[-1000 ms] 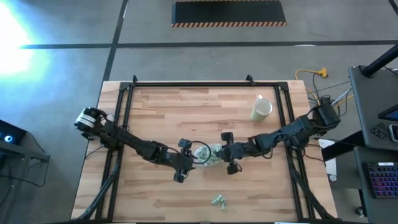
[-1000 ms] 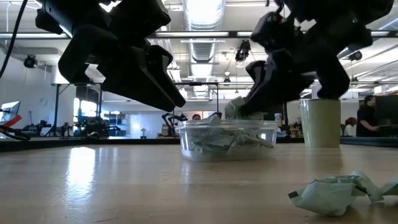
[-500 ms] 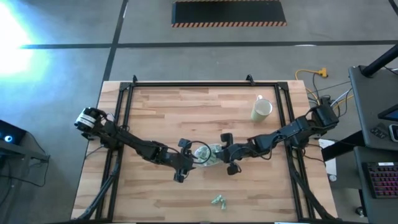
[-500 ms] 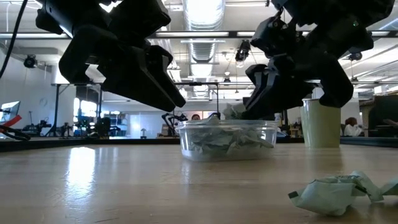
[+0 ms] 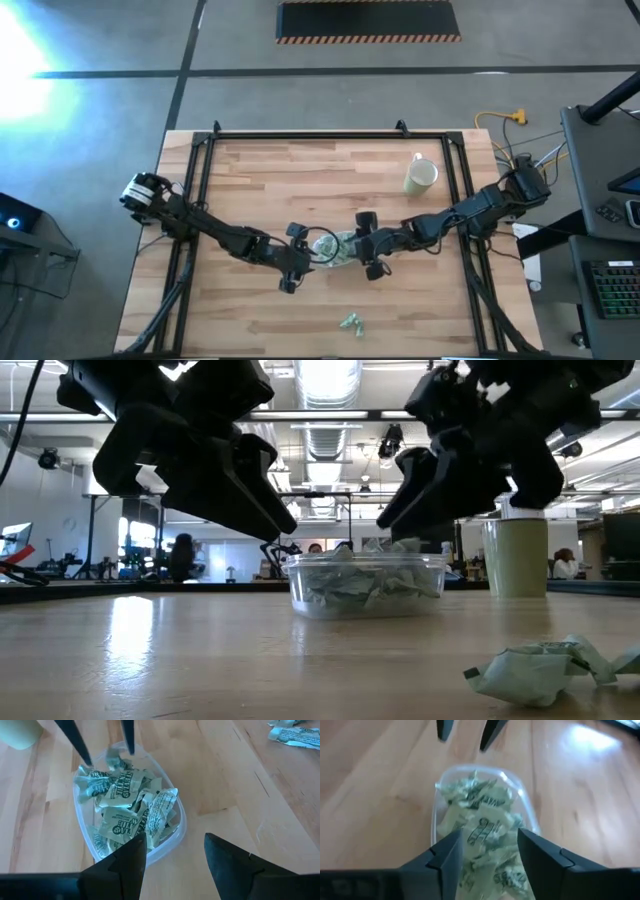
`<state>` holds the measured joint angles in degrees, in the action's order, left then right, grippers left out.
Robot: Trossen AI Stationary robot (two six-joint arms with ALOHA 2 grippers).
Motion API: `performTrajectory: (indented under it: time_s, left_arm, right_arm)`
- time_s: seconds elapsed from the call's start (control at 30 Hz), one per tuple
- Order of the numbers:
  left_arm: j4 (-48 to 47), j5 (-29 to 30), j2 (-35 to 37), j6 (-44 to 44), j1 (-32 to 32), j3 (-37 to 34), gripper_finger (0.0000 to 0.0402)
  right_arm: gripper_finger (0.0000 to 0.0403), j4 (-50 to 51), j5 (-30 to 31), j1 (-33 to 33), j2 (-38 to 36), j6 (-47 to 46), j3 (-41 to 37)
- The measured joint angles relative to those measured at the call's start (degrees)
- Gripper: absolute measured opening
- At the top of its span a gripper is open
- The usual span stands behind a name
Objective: Pick and place items into bin
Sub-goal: Put the Stevia packet into the transparent bin
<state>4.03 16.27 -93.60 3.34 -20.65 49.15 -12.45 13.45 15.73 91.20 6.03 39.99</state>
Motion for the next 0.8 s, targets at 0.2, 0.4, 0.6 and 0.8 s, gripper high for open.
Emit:
performTrajectory:
  time_s: [0.2,0.4,0.6,0.8]
  left_arm:
    - [-0.11,0.00,0.76,0.00,-0.51,0.00,0.0183]
    - [2.77,-0.47,2.50,1.77,-3.21,0.20,0.0183]
    - [14.61,-12.60,-0.18,8.18,-4.32,0.24,0.0182]
    - [16.52,-17.28,-7.42,9.30,-3.66,4.04,0.0182]
  right_arm:
    - [0.0187,0.62,0.02,0.42,-5.04,0.43,0.00]
    - [0.0181,8.67,0.03,1.67,-10.93,-2.23,0.00]
    - [0.0178,22.23,0.02,3.33,-15.66,-11.06,0.00]
    - [0.0180,36.07,-0.10,6.57,-16.97,-24.07,-0.03]
